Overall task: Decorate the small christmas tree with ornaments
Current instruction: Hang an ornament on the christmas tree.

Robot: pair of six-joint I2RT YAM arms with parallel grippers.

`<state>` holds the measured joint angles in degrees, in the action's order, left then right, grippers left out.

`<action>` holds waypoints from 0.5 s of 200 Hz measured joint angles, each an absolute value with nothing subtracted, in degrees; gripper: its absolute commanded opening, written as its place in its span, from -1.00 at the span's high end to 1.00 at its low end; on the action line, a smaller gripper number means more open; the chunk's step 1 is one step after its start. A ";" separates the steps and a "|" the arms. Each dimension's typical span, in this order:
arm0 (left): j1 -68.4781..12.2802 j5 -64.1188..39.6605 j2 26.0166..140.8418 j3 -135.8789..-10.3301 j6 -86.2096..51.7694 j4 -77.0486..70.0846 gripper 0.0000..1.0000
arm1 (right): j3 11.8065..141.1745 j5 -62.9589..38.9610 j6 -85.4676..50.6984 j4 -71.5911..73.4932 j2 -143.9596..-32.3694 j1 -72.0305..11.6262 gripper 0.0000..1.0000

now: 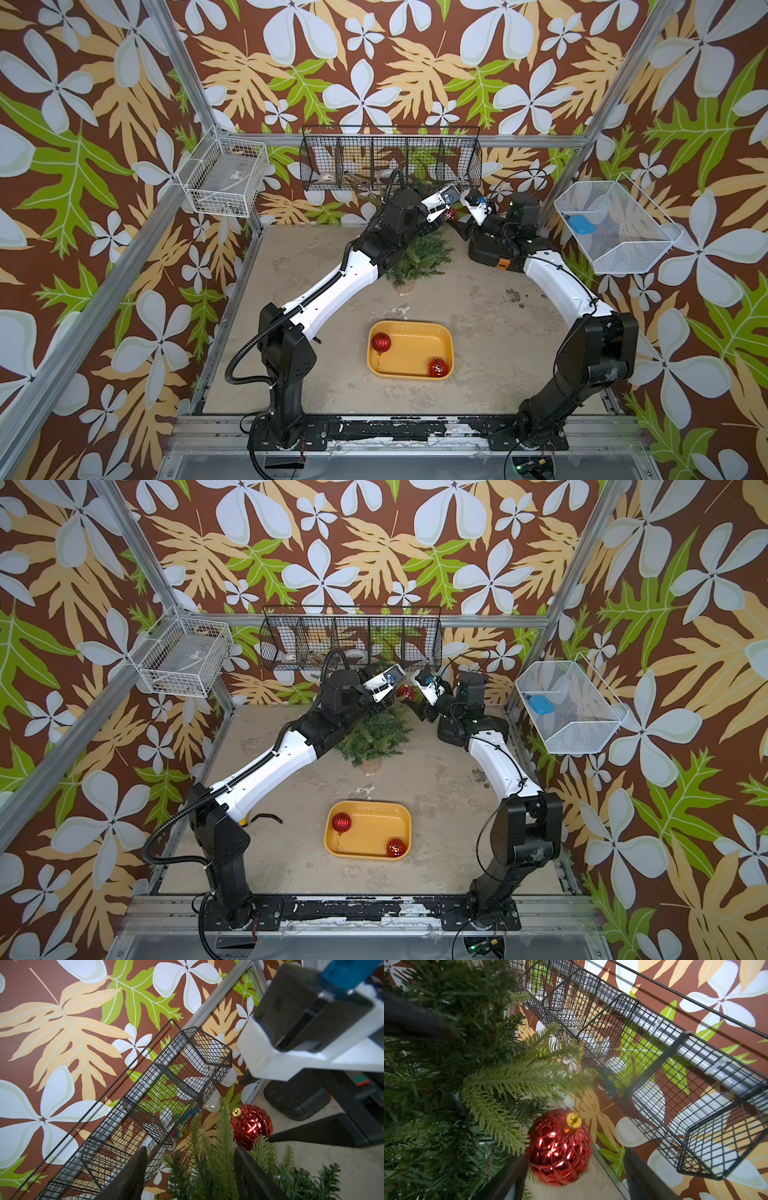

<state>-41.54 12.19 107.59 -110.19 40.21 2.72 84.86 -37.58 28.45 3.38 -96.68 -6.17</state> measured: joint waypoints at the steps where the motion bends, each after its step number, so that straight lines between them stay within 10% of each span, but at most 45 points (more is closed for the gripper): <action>1: -41.54 12.19 107.59 -110.19 40.16 2.72 -0.34 | 84.86 -37.58 28.45 3.36 -96.68 -6.17 -0.56; 100: -42.19 7.86 95.15 -103.35 29.19 4.05 -0.31 | 77.60 -33.06 18.39 3.36 -84.03 -6.35 -0.69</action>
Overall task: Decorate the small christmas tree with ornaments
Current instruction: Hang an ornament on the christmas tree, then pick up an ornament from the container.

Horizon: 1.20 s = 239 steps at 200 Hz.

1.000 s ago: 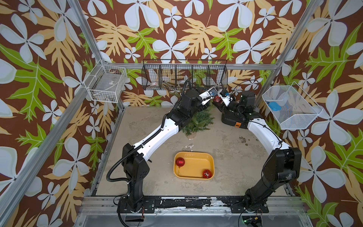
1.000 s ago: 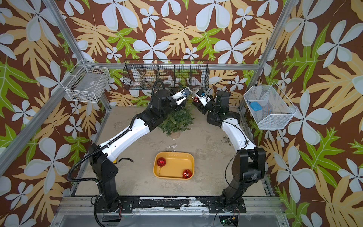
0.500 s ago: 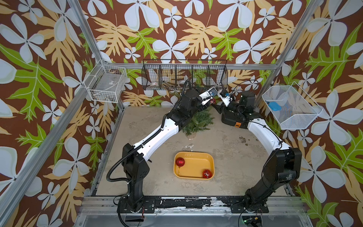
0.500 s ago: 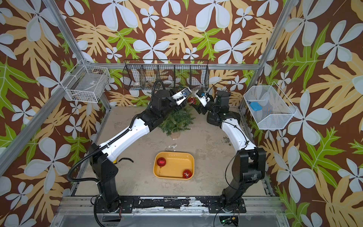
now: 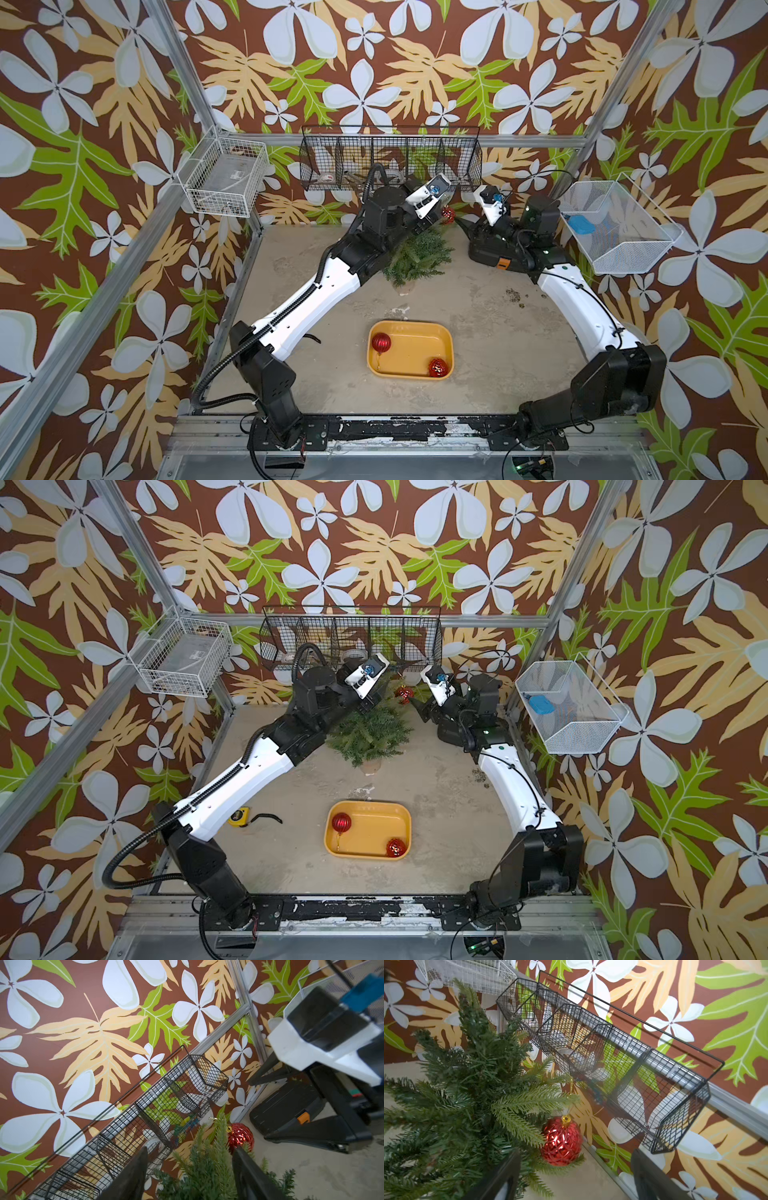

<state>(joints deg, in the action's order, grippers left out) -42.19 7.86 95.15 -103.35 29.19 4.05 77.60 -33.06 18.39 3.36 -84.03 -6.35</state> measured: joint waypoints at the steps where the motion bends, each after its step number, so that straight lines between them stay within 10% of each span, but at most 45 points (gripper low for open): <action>1: -42.19 7.81 94.98 -103.13 28.99 4.01 -0.31 | 77.47 -32.95 18.20 3.36 -83.90 -6.37 -0.68; 129: -42.19 12.62 56.77 -60.99 -1.89 9.61 -0.27 | 62.08 -10.76 -11.16 -22.06 -66.43 -26.09 -0.36; 239: -42.19 11.94 38.24 -38.98 -12.97 16.43 -0.27 | 53.74 1.48 -32.97 -45.23 -78.74 -51.44 -0.13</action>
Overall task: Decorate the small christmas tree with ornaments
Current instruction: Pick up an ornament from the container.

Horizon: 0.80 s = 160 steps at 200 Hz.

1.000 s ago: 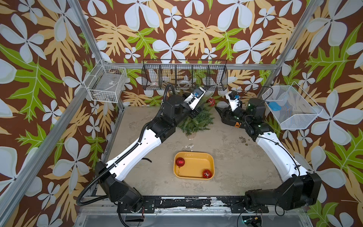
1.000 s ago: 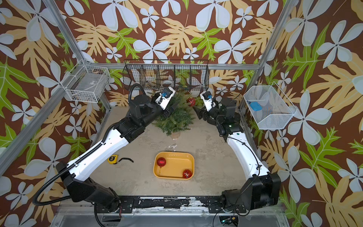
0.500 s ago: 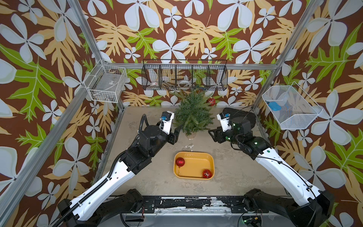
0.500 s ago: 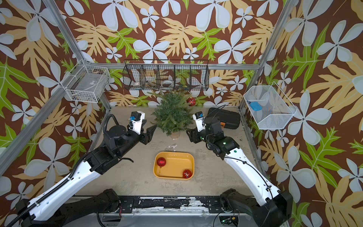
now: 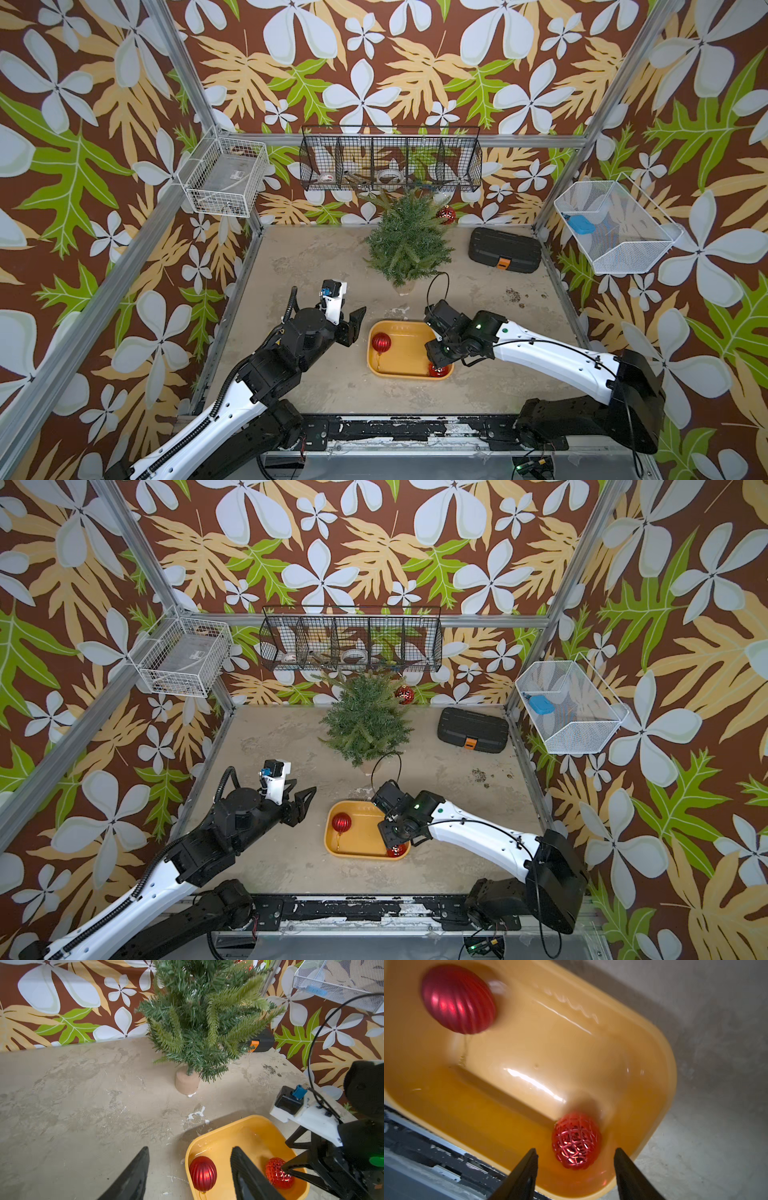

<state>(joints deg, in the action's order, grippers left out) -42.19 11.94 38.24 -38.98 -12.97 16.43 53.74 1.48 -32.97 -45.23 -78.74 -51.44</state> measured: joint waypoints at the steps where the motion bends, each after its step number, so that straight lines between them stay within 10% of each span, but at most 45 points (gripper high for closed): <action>1: -42.19 11.94 38.13 -38.83 -12.95 16.43 -0.27 | 53.54 1.54 -33.19 -45.19 -78.87 -51.48 -0.13; 160: -42.19 8.75 38.02 -36.29 -11.77 12.73 -0.28 | 52.56 -1.91 -38.92 -39.40 -86.13 -52.64 0.00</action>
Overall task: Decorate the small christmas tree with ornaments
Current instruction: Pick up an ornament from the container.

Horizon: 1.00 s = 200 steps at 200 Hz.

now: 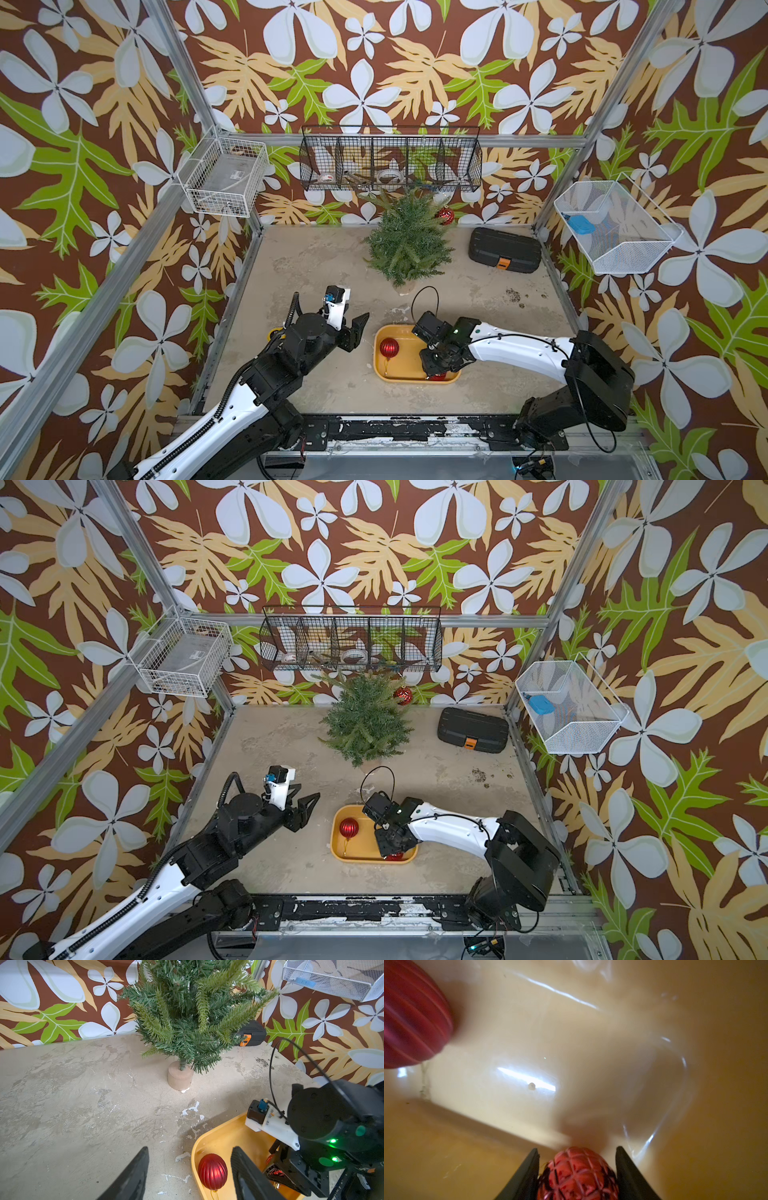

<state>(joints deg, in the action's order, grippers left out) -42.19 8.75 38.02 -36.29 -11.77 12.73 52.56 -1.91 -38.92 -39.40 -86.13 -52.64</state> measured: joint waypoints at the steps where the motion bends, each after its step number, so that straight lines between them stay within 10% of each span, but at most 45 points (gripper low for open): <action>1: -42.19 8.71 38.04 -36.34 -11.75 12.73 -0.28 | 52.62 -1.91 -38.92 -39.44 -86.04 -52.64 -0.01; 79: -42.19 -1.93 39.68 -36.80 -10.33 5.80 -0.29 | 51.16 -0.54 -38.54 -34.04 -75.24 -45.25 -0.01; 200: -42.19 -3.86 41.23 -33.41 -10.37 3.44 -0.30 | 46.61 -2.87 -50.06 -22.83 -81.52 -46.68 -0.71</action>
